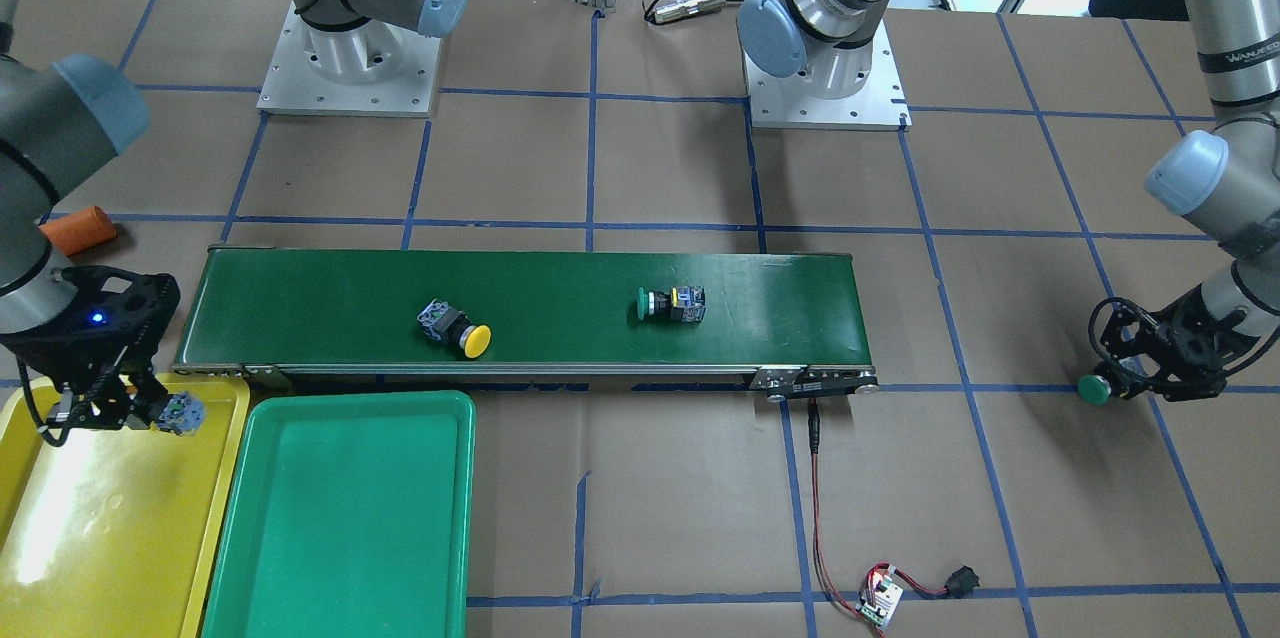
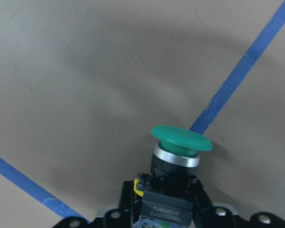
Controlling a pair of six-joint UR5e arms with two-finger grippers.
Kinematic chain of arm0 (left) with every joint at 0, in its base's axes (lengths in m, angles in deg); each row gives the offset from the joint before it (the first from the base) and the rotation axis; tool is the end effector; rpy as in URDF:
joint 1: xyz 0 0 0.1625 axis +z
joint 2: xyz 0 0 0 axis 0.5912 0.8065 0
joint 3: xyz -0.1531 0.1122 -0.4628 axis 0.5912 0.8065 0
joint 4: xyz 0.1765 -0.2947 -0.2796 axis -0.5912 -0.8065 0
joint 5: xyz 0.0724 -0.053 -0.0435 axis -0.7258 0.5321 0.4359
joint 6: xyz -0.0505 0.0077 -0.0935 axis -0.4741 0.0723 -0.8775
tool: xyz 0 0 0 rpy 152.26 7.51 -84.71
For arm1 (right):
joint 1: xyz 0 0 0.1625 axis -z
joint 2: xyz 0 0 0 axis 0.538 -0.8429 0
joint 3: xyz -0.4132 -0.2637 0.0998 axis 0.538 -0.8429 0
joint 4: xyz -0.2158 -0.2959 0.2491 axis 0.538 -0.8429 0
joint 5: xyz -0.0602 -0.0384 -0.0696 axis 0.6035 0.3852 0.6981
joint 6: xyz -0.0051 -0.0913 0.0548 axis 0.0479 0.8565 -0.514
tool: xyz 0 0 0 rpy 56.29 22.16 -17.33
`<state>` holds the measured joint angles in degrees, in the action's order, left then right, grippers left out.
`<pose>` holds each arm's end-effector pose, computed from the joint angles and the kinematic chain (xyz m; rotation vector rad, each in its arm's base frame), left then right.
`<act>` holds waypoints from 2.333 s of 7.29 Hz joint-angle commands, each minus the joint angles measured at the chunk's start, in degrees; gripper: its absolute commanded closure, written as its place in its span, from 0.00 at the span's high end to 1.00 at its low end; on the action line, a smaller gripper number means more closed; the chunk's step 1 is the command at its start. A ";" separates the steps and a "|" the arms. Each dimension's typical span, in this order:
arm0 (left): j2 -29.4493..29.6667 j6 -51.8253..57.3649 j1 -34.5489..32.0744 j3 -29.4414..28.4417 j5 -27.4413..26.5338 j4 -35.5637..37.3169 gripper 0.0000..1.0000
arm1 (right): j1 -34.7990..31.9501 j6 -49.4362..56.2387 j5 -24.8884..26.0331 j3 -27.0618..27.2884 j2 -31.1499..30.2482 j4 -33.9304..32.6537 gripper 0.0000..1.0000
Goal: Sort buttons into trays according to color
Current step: 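Lower the yellow button into the yellow tray while the left grasps a green button, then place the green button on the belt while the right grasps a yellow button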
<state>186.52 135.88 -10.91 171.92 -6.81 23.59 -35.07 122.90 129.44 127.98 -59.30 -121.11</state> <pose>0.3454 -0.5848 0.2227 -1.3679 -2.7701 0.1449 -0.1072 -0.6418 0.3170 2.1803 -2.1224 0.2401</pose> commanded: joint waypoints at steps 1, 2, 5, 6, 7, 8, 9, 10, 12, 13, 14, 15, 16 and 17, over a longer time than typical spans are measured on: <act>-2.00 -1.40 -1.35 -0.77 1.52 -2.18 0.00 | 2.93 5.02 -0.60 -0.87 2.69 -0.01 0.25; -4.45 -1.58 -5.54 -0.78 1.36 -4.98 0.00 | 2.93 4.85 -0.60 -0.78 2.69 0.08 0.52; -11.84 -6.85 -20.47 0.45 -3.63 -7.46 0.00 | 2.41 4.76 -0.33 0.00 0.51 0.96 0.82; -13.42 -9.81 -25.22 0.62 -4.26 -7.47 0.00 | 2.06 3.80 0.28 2.44 -3.16 2.70 0.82; -14.40 -14.45 -29.19 0.97 -4.18 -8.08 0.00 | 2.06 3.53 0.63 6.47 -6.85 2.81 0.82; -15.88 -22.59 -32.18 3.24 -3.74 -8.52 0.00 | 1.62 2.66 0.63 11.12 -10.46 2.81 0.83; -16.51 -27.89 -34.83 5.96 -3.39 -7.74 0.00 | -0.56 -0.14 0.64 14.39 -12.75 2.55 0.83; -16.95 -30.56 -38.85 8.25 -3.64 -5.47 0.00 | -3.45 -3.99 0.72 15.81 -13.65 2.54 0.84; -17.39 -33.30 -44.42 12.12 -4.18 -2.38 0.00 | -9.08 -10.77 2.38 16.01 -13.40 2.63 0.88; -18.96 -33.31 -44.61 14.23 -4.00 -2.28 0.00 | -11.54 -12.10 2.83 16.00 -13.31 2.46 0.92; -20.80 -33.31 -44.61 17.47 -3.83 -0.72 0.38 | -12.96 -14.99 2.92 15.92 -12.61 2.54 0.95; -21.87 -32.87 -44.61 20.37 -3.56 6.61 0.99 | -13.32 -15.28 3.96 15.74 -12.34 2.46 0.96; -23.44 -33.91 -44.17 22.40 -3.47 8.59 1.00 | -13.33 -15.20 3.97 15.65 -12.25 2.28 0.96; -24.76 -34.79 -43.82 21.55 -3.38 8.53 1.00 | -13.41 -15.28 3.97 15.74 -12.16 2.28 0.96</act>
<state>163.49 102.05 -55.12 192.95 -10.33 30.62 -48.27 107.84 133.28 143.72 -71.62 -118.76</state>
